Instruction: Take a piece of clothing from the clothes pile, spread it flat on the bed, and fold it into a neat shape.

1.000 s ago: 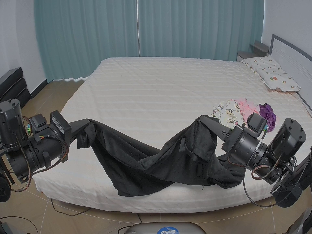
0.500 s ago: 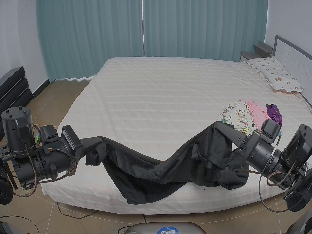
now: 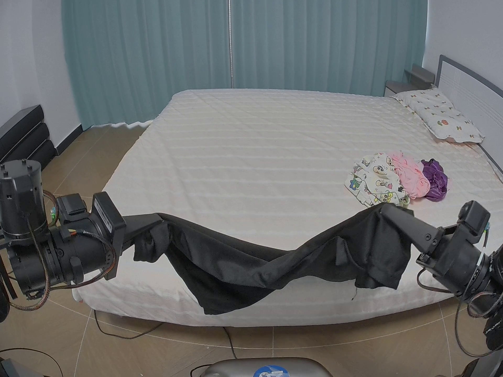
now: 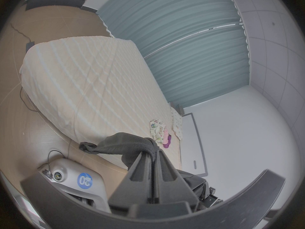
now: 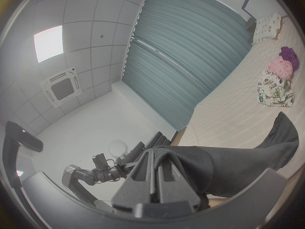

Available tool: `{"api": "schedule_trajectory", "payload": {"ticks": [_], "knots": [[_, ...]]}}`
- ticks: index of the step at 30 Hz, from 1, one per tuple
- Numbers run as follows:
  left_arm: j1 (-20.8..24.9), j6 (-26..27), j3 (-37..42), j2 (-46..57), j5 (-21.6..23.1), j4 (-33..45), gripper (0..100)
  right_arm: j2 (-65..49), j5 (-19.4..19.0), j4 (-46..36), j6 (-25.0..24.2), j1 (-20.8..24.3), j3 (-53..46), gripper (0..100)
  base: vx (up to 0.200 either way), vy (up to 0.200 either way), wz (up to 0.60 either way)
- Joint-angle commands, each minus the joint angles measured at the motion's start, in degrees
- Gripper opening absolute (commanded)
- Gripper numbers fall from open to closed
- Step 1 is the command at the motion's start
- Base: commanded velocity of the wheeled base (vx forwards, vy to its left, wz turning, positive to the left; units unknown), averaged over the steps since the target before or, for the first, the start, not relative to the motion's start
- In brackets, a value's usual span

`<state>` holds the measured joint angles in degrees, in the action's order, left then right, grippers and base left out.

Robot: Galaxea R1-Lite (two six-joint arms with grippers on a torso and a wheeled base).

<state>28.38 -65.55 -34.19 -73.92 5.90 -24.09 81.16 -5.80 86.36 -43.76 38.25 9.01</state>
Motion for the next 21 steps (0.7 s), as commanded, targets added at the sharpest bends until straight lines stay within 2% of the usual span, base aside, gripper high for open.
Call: {"api": "schedule_trajectory", "payload": {"ticks": [1,3,4,5,6,7,8,9,10,11,13,16,21], "knots": [[-0.34,-1.78,-4.04,1.41,-0.54,0.18,0,-15.42,0.00,-14.46,0.08,-1.16,12.00,0,0.000,0.000,0.00],[-0.61,-1.78,-5.53,1.15,-0.71,0.27,0,-18.15,-0.35,-24.40,-0.18,-3.63,18.68,0,0.000,0.000,0.00],[-0.69,-1.78,-5.80,1.15,-0.80,0.27,0,-18.41,-0.44,-25.80,-0.27,-4.06,19.82,0,0.000,0.000,0.00],[-1.40,-1.86,-7.29,0.80,-1.86,0.27,0,-18.50,-0.88,-32.31,-0.80,-7.76,25.71,0,0.000,0.000,0.00],[-1.75,-1.86,-7.90,0.45,-2.30,0.36,0,-18.24,-1.14,-34.06,-1.50,-9.16,27.91,0,0.000,0.000,0.00],[-1.92,-1.86,-9.22,-0.61,-3.35,0.53,0,-16.74,-2.28,-36.79,-3.70,-12.77,33.09,0,0.000,0.000,0.00],[-1.92,-1.78,-10.01,-1.31,-3.88,0.71,0,-15.07,-3.34,-37.93,-4.84,-14.88,35.82,0,0.000,0.000,0.00],[-1.92,-1.78,-10.01,-1.31,-3.88,0.71,0,-15.07,-3.34,-37.93,-4.84,-14.88,35.82,0,0.000,0.000,0.00],[-2.10,-1.78,-11.95,-3.24,-4.58,1.41,0,-10.24,-5.89,-38.28,-5.63,-20.15,40.21,0,0.000,0.000,0.00],[-2.10,-1.78,-11.95,-3.24,-4.58,1.41,0,-10.24,-5.89,-38.28,-5.63,-20.15,40.21,0,0.000,0.000,0.00],[-2.72,-1.78,-13.97,-5.53,-4.58,2.47,0,-3.82,-7.21,-38.19,-5.54,-24.19,43.81,0,0.000,0.000,0.00],[-2.89,-1.95,-14.94,-6.67,-3.88,2.82,0,1.28,-7.38,-38.19,-5.02,-25.77,46.80,0,0.000,0.000,0.00],[-3.07,-1.95,-17.31,-12.03,-3.97,2.73,0,9.01,-6.94,-38.28,-2.91,-27.71,51.28,0,0.200,0.000,0.00]]}}
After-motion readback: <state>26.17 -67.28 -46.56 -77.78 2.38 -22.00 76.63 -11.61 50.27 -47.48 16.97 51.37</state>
